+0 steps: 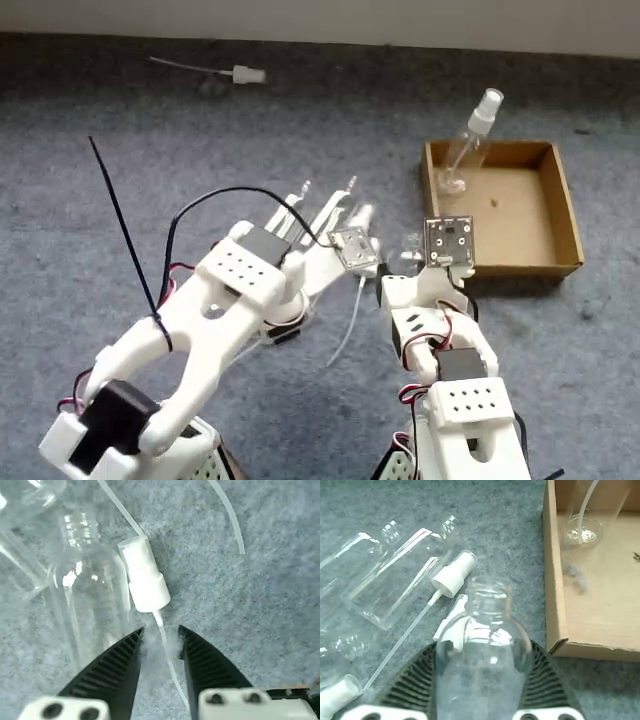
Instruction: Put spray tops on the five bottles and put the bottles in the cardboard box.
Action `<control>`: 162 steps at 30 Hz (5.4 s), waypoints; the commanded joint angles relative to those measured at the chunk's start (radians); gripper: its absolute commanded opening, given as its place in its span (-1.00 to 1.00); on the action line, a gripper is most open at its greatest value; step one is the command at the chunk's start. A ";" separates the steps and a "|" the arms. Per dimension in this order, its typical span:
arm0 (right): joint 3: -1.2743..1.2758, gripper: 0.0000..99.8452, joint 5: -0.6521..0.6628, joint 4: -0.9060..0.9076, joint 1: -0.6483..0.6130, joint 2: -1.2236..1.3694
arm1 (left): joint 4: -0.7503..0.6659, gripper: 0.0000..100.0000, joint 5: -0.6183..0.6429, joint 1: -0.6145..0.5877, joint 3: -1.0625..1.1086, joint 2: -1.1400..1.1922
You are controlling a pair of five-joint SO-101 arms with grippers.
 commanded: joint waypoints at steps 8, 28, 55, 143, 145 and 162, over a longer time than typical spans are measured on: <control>-0.002 -0.91 0.000 -0.028 0.015 -0.022 | 0.003 -0.72 0.043 0.013 -0.271 0.257; -0.001 -0.91 0.000 -0.028 0.015 -0.022 | -0.104 -0.82 0.038 0.015 -0.321 0.392; -0.001 -0.91 0.000 -0.028 0.015 -0.022 | -0.184 -0.99 0.038 0.012 -0.242 0.222; 0.262 -0.92 0.181 -0.642 -0.415 -0.022 | -1.117 -0.99 0.815 -0.088 0.308 -0.880; 0.262 -0.92 0.181 -0.642 -0.415 -0.022 | -1.117 -0.99 0.815 -0.071 0.329 -0.880; 0.260 -0.92 0.181 -0.642 -0.334 -0.024 | -1.123 -0.99 0.793 0.054 0.628 -0.881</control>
